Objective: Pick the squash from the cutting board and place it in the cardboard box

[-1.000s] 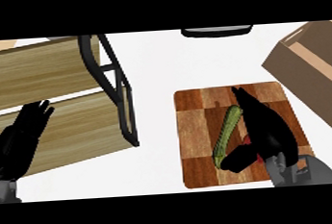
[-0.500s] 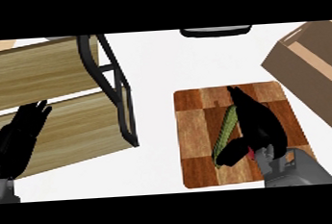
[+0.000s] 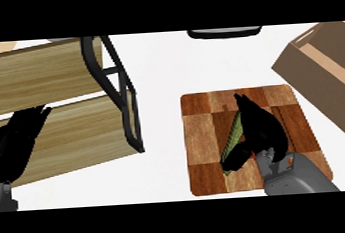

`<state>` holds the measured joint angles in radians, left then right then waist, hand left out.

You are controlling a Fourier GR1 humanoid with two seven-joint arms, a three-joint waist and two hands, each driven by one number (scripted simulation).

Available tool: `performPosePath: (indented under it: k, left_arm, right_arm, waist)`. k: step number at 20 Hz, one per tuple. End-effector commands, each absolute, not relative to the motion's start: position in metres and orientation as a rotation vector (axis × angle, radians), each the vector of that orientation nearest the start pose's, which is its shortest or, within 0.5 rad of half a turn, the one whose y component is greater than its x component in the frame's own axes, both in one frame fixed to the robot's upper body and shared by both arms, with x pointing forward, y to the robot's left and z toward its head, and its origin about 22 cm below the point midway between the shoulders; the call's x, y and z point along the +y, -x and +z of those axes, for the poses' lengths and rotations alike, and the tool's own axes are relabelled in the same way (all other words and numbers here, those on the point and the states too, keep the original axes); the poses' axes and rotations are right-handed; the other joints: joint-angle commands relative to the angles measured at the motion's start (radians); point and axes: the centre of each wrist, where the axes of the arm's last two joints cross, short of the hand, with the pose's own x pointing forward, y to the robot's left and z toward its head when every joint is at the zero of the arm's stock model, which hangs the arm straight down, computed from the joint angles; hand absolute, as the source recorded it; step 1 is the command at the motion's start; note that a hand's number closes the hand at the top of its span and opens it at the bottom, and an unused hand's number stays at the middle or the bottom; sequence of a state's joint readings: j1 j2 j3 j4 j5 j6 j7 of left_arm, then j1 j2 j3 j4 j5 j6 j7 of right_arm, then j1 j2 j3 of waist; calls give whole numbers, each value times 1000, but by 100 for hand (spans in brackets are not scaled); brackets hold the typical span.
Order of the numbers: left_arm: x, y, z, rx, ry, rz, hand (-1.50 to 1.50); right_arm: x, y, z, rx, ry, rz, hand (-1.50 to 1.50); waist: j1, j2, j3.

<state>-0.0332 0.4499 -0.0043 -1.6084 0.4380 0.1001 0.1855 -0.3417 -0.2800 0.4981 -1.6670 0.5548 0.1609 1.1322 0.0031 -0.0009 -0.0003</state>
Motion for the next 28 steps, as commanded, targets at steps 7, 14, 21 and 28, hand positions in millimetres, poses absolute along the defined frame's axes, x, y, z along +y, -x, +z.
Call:
performPosePath:
  k: [7, 14, 21, 28]
  left_arm:
    - [318, -233, 42, -1435, -56, 40, 0]
    - [309, -247, 47, -1453, -55, 49, 0]
    - [314, -244, 52, -1427, -56, 65, 0]
    - [322, -235, 65, -1455, -43, 40, 0]
  right_arm:
    - [-125, -275, 65, -652, 779, 857, -150]
    - [-146, -279, 42, -618, 771, 872, -150]
    - [-141, -277, 62, -647, 770, 842, -150]
    - [-132, -293, 44, -748, 810, 903, 150]
  waist:
    - [4, 0, 0]
    - [-1, 1, 0]
    - [-2, 0, 0]
    - [2, 0, 0]
